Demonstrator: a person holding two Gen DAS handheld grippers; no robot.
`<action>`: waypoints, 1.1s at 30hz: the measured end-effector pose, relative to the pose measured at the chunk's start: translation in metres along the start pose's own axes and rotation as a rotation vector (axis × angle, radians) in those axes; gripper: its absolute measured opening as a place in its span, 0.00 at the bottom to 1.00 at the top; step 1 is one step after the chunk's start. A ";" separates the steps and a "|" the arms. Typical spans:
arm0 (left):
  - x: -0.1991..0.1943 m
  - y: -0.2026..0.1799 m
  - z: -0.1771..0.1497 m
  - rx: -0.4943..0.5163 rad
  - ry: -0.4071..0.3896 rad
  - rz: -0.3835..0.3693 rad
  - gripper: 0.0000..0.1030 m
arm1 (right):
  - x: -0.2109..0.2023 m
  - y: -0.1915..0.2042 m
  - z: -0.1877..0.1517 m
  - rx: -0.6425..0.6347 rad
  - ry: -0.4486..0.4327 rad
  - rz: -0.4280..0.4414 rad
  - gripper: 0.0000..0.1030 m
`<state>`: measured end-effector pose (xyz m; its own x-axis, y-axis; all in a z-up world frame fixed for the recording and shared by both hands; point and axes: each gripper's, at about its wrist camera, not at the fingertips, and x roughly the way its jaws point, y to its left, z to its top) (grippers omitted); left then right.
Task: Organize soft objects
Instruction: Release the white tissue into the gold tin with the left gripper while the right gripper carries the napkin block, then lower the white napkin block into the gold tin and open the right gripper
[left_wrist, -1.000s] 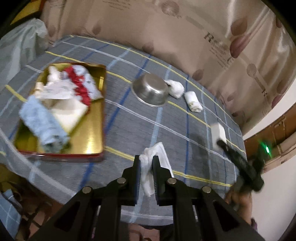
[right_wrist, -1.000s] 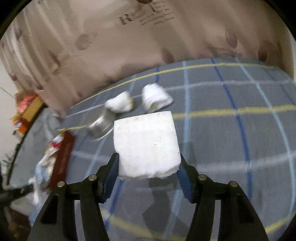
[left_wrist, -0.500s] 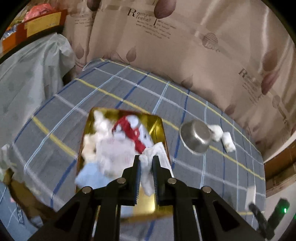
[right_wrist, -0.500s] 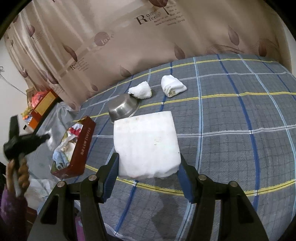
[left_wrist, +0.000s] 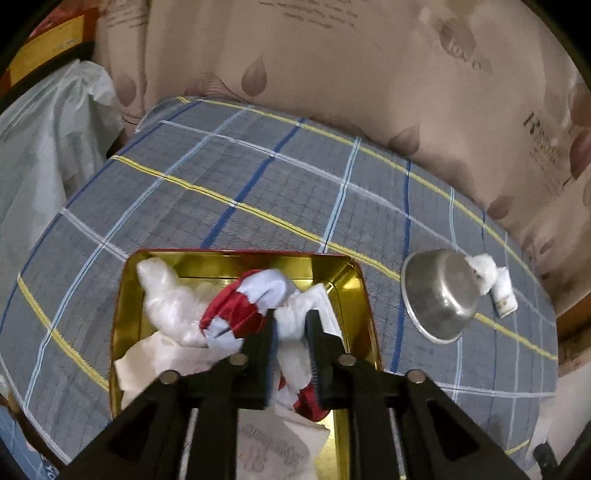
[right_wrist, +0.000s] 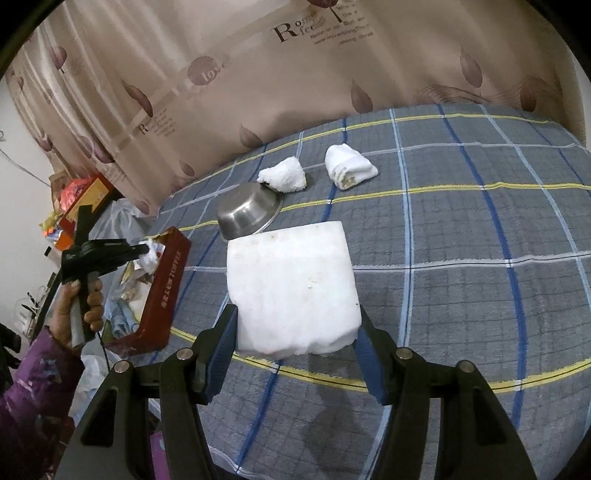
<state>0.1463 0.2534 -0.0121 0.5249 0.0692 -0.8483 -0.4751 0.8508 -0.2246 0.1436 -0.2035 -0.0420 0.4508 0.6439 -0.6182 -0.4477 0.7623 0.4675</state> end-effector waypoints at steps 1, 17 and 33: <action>0.005 -0.002 0.000 0.016 0.024 -0.013 0.24 | 0.002 0.002 0.000 -0.004 0.005 0.004 0.55; -0.091 0.006 -0.039 0.003 -0.194 0.107 0.51 | 0.010 0.098 0.011 -0.155 0.019 0.195 0.55; -0.170 0.071 -0.175 -0.267 -0.340 0.321 0.56 | 0.123 0.240 0.006 -0.243 0.235 0.393 0.55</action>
<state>-0.1004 0.2113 0.0323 0.5019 0.5064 -0.7011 -0.7889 0.6004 -0.1310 0.0964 0.0590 -0.0026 0.0397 0.8251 -0.5635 -0.7273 0.4106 0.5499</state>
